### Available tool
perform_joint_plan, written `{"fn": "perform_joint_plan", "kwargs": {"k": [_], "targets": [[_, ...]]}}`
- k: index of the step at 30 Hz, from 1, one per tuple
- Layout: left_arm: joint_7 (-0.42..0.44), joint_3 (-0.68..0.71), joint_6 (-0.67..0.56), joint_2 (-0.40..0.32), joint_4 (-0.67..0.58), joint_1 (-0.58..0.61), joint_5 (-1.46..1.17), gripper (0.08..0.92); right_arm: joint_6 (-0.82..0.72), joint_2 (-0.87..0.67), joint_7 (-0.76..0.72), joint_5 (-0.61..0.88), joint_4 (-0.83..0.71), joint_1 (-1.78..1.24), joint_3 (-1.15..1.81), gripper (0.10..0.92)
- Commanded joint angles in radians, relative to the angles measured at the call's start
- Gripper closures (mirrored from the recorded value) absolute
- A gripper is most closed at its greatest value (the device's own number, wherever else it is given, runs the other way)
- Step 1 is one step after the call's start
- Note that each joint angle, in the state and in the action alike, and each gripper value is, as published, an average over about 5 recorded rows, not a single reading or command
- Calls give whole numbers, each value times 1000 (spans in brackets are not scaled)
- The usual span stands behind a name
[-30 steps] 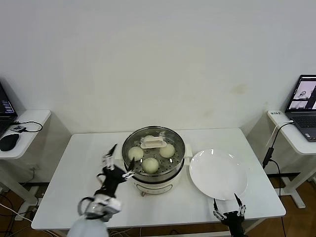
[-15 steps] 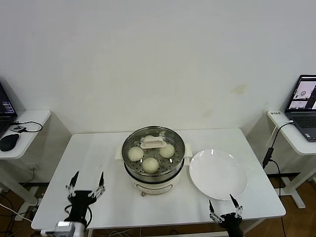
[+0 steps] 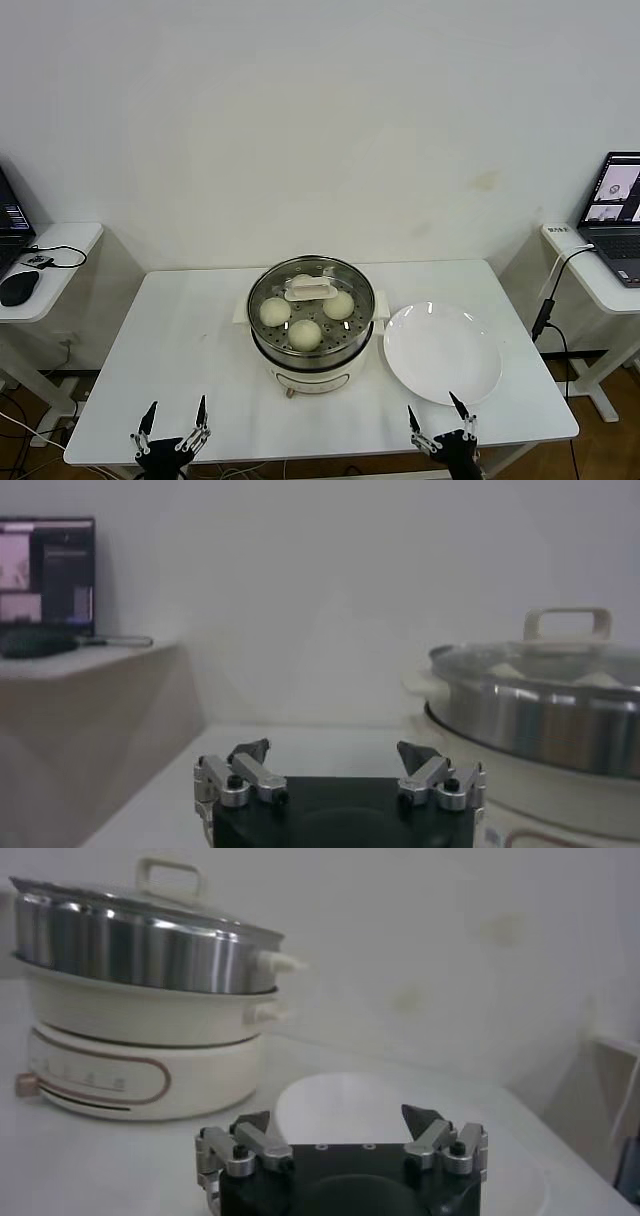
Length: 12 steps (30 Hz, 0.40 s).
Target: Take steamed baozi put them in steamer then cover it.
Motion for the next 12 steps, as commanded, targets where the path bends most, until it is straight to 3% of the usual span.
{"fn": "perform_joint_plan", "kwargs": {"k": [1, 12], "targets": [[20, 7, -62, -41, 24, 55, 11, 177, -37, -23, -4, 45, 22, -12, -40, 203], [20, 14, -43, -51, 42, 45, 75, 177, -83, -23, 7, 44, 39, -22, -42, 202]]}}
